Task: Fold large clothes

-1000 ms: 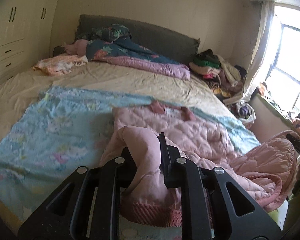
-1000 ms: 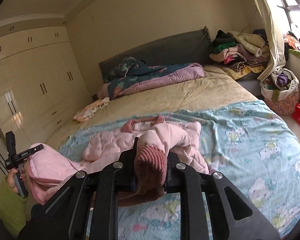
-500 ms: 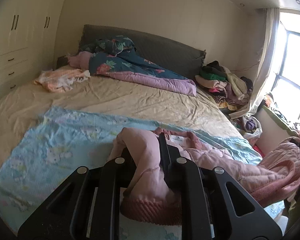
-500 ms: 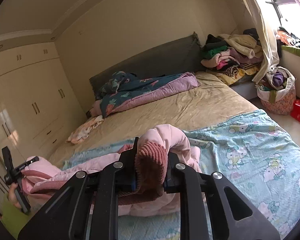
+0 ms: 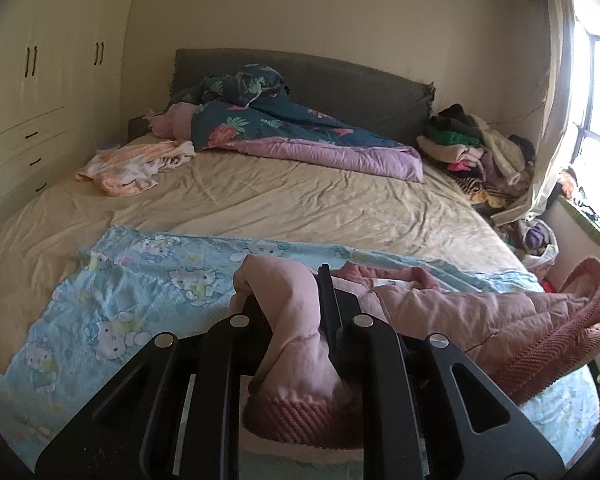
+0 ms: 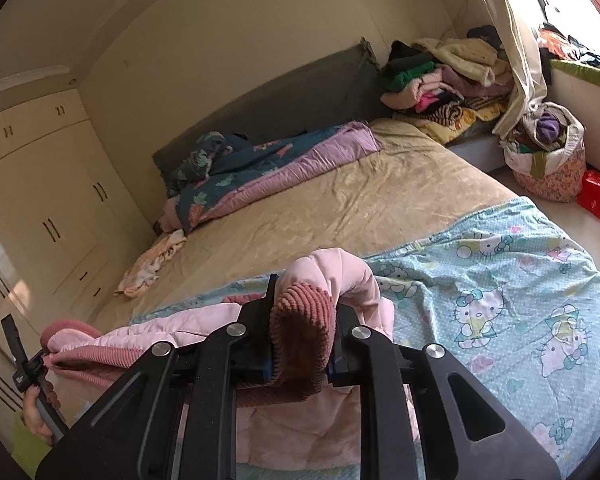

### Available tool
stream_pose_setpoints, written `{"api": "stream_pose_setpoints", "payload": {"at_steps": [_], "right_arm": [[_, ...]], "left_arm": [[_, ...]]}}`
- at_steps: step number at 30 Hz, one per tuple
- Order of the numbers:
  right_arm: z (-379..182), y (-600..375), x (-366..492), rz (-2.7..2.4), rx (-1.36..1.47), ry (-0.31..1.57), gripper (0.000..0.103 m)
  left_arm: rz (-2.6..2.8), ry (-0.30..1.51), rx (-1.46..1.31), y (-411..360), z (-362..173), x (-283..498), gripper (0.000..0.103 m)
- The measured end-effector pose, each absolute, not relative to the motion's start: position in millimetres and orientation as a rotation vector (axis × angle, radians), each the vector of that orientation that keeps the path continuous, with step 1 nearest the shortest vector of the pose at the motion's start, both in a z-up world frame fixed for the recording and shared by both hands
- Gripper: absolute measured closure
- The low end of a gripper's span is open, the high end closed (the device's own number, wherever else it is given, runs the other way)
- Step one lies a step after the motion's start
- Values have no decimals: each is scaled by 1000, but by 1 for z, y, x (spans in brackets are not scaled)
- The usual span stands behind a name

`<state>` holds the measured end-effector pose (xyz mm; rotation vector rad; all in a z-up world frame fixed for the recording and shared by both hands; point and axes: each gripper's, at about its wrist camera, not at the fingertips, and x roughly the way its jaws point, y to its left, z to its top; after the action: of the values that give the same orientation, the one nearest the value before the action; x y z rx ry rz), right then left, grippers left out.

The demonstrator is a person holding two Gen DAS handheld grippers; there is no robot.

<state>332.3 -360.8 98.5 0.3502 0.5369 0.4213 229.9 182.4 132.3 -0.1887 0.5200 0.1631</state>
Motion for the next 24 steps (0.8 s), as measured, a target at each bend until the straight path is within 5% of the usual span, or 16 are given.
{"api": "stream_pose_setpoints", "payload": {"at_steps": [12, 15, 19, 24], "right_arm": [[39, -371, 409, 444, 543, 708, 78], [30, -369, 416, 471, 567, 714, 67], [29, -370, 415, 492, 572, 663, 24], [7, -352, 411, 454, 407, 694, 22]], "left_arm": [[189, 591, -134, 183, 93, 287, 93], [191, 604, -138, 185, 86, 295, 93], [194, 620, -148, 190, 73, 305, 93], [187, 634, -180, 194, 60, 317, 88]]}}
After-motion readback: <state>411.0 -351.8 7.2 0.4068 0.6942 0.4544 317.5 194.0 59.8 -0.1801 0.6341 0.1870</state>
